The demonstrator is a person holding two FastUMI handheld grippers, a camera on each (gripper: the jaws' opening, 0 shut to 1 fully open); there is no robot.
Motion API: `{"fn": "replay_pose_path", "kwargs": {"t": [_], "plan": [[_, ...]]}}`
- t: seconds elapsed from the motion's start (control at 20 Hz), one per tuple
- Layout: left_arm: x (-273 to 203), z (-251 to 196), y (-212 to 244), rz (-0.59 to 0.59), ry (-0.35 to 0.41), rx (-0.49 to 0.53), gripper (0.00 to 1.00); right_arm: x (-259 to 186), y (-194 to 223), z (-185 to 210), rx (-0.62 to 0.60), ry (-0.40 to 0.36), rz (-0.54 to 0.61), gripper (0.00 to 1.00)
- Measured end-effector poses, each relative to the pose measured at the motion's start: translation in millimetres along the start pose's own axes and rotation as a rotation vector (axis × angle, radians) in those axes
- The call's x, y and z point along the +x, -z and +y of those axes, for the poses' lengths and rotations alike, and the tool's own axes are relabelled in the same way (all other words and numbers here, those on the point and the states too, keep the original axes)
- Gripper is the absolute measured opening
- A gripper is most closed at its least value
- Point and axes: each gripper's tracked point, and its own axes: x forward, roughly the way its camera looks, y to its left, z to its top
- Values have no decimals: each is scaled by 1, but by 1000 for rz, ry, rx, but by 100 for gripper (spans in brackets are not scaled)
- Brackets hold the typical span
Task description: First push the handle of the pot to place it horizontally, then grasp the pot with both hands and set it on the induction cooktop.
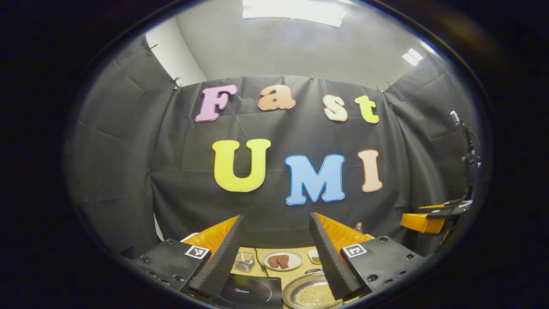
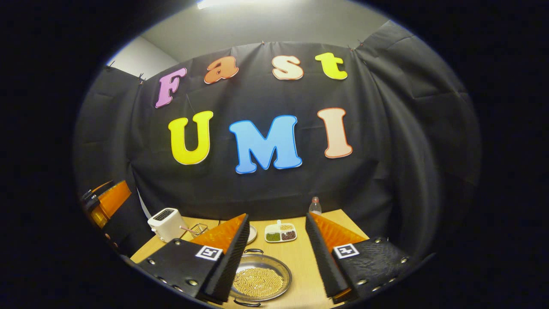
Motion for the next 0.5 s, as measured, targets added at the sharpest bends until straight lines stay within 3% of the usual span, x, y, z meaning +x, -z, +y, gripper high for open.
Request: {"fn": "replay_pose_path", "kwargs": {"t": [0.05, 0.1, 0.2, 0.25, 0.3, 0.35, 0.45, 0.5], "plan": [[-1, 1, 3, 7, 0, 0, 94, 1, 12, 5, 3, -15, 37, 68], [-2, 2, 5, 13, 2, 1, 94, 2, 25, 6, 0, -14, 74, 69], [-4, 2, 10, 29, 9, 6, 94, 0, 42, 4, 13, 0, 118, 35], [-7, 2, 13, 35, 11, 11, 95, 0, 51, 7, 11, -14, 142, 27], [-8, 3, 14, 38, 11, 15, 95, 0, 59, 13, 5, -36, 160, 27], [-8, 5, 16, 42, 12, 14, 95, -4, 63, 8, -4, -12, 178, 27], [-10, 6, 19, 50, 12, 13, 94, -3, 78, 15, 3, -51, 222, 4], [-12, 9, 20, 51, 8, 13, 94, -2, 90, 18, 1, -63, 248, 4]]}}
